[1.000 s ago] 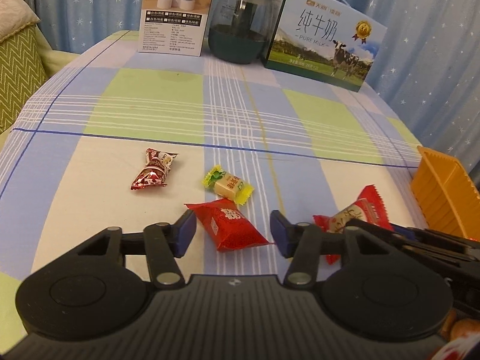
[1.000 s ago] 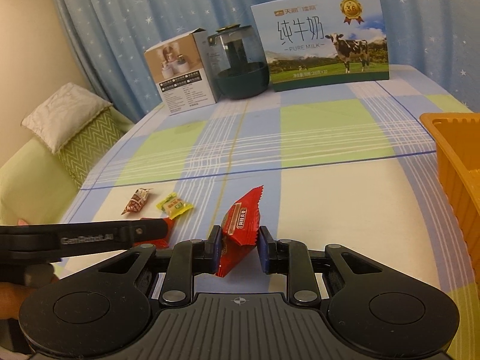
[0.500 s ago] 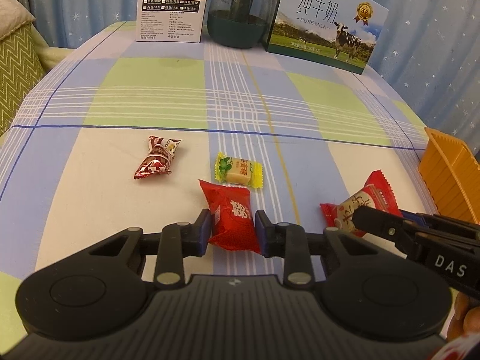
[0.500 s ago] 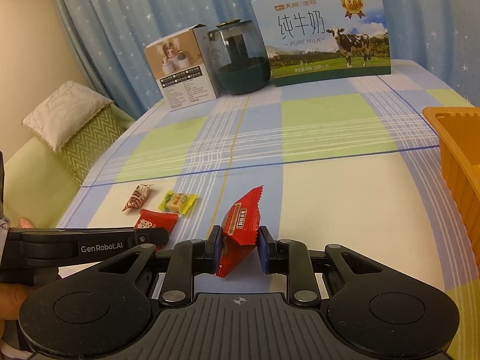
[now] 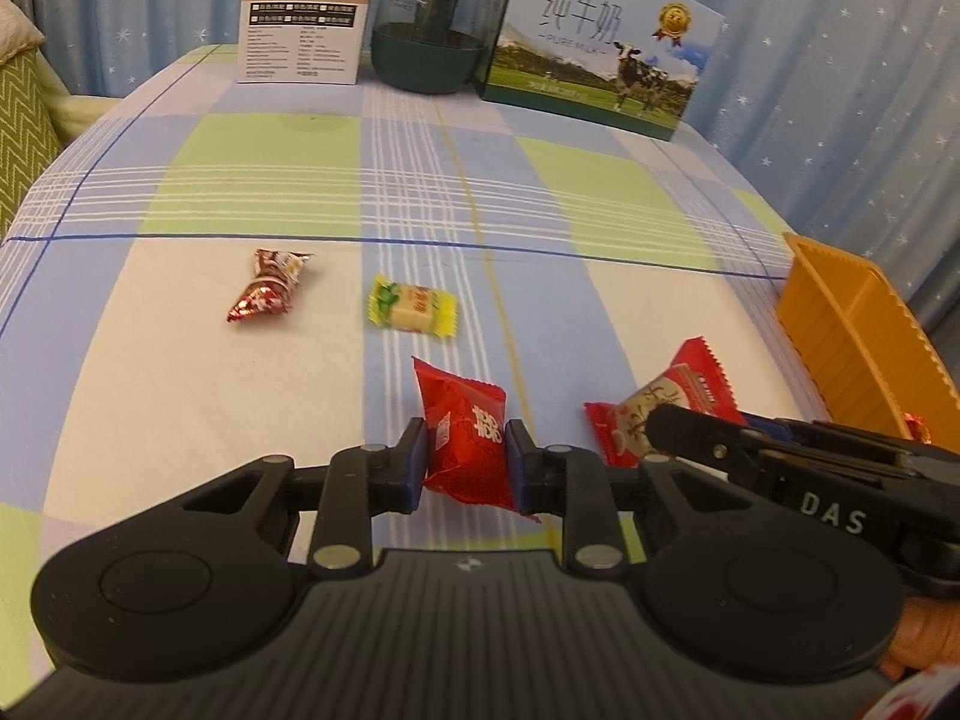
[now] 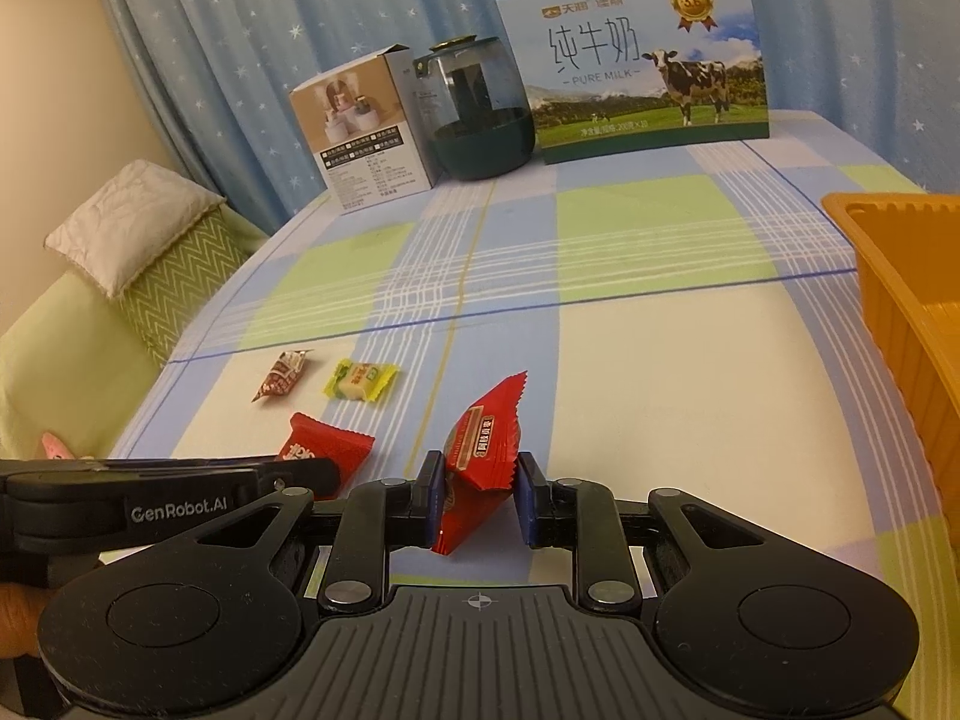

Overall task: Organize snacks
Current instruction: 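Grasp the red-and-white candy with the left tool while the right tool holds the red candy, then carry both candies over the orange tray and open both tools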

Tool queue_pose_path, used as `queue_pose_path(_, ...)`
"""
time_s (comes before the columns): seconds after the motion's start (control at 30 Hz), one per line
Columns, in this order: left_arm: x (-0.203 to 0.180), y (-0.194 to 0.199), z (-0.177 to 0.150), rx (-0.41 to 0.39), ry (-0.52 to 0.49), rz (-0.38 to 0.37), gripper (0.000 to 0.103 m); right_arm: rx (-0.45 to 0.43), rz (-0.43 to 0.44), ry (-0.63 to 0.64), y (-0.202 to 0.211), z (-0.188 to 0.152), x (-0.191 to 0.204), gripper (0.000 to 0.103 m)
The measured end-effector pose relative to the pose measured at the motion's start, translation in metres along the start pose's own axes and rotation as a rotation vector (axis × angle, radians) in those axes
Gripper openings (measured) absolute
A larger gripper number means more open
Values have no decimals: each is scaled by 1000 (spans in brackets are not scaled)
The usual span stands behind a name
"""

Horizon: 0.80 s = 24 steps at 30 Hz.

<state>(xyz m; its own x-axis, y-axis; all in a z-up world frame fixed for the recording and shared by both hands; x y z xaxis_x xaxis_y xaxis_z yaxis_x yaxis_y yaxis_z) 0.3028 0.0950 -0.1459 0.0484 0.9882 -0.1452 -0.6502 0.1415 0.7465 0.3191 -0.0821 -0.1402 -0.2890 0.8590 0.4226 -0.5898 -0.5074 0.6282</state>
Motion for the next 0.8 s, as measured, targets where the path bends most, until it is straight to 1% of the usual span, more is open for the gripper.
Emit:
queue_pose_path(0.27, -12, 18, -8, -17, -20, -7, 24, -16, -12, -14, 25, -9, -3, 24)
queue_pose_path(0.4, -19, 30, -12, -32, -10, -1, 24, -32, -30, -27, 46, -16, -10, 24)
queue_pose_path(0.57, -34, 48, -22, -44, 11, -16, 24, -44, -50, -52, 73, -27, -17, 24)
queue_pose_path(0.67, -43, 60, -31, -46, 35, -22, 24, -54, -63, -44, 90, -34, -18, 24)
queue_pose_path(0.73, -51, 68, -37, -46, 32, -23, 24, -56, -66, -43, 101, -38, -18, 24)
queue_pose_path(0.8, -59, 76, -42, -43, 42, -38, 24, -59, -67, -43, 111, -42, -17, 24)
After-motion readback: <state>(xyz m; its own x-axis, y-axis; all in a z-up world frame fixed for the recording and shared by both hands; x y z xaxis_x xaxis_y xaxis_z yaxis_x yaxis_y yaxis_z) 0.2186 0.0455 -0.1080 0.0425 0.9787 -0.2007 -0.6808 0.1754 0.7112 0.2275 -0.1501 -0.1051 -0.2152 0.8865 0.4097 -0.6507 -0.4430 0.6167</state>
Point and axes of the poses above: each gripper's, at about its wrist camera, not at the fingertips, and y roughly against the way its jaws point, x to its left, z to its top, the point moved 5 cm from there along -y, roughly the way its jaws point, and after that the axes turned 6 degrees about -y, right-handed, at the moved point
